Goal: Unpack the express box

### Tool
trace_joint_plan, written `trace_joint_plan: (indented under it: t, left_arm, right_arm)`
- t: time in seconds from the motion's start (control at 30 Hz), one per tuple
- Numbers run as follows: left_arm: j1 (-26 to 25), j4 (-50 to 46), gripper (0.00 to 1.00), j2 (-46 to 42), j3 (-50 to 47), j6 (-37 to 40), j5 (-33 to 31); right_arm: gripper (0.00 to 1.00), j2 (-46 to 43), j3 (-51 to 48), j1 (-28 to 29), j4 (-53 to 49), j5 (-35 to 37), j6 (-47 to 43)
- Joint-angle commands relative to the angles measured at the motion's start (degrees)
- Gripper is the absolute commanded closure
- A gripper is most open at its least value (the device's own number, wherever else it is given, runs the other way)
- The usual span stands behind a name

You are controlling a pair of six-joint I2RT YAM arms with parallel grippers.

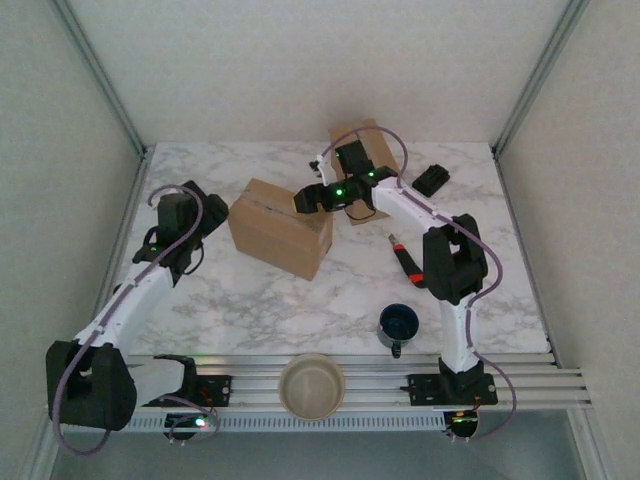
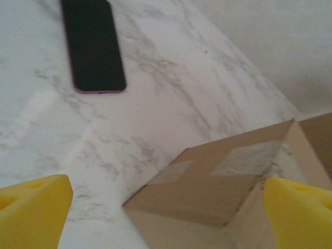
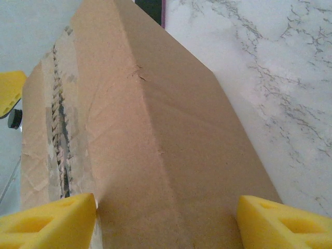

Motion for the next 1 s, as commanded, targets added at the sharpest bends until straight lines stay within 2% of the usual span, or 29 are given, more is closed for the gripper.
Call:
trace_joint_plan:
  t: [0.0, 0.17, 0.37, 0.6, 0.7, 0.8, 0.97]
  left_arm:
    - [0.46, 7.96, 0.05, 3.23, 1.23, 2.89, 8.39]
    - [-0.21, 14.81, 0.1, 12.18, 4.2, 3.68, 19.82]
    - [-3.03, 14.48, 0.11, 14.63, 5.2, 5.26, 20.02]
    - [-5.97, 15.17, 0.11, 12.86, 1.25, 4.44, 20.12]
    - [-6.21, 15.97, 0.11, 11.77, -0.68, 3.7, 19.54]
    - [-6.16, 15.18, 0.11, 11.38, -0.74, 4.27, 17.49]
    - [-6.14, 12.55, 0.1, 11.07, 1.96, 6.11, 13.25]
  right_arm:
    - [0.29, -1.78, -2.43, 0.97, 1.21, -0.4, 1.34]
    - [0.29, -3.11, -4.22, 1.47, 1.79, 0.29, 1.67]
    - [0.29, -6.18, -8.17, 1.88, 3.16, 1.17, 2.59]
    - [0.29, -12.46, -15.01, 1.83, 4.17, 5.18, 5.07]
    - [0.23, -14.98, -16.86, 1.84, 3.91, 7.85, 6.08]
    - [0.12, -16.22, -16.06, 1.75, 2.19, 10.7, 5.63]
    - [0.01, -20.5, -13.2, 1.06, -4.29, 19.2, 3.76]
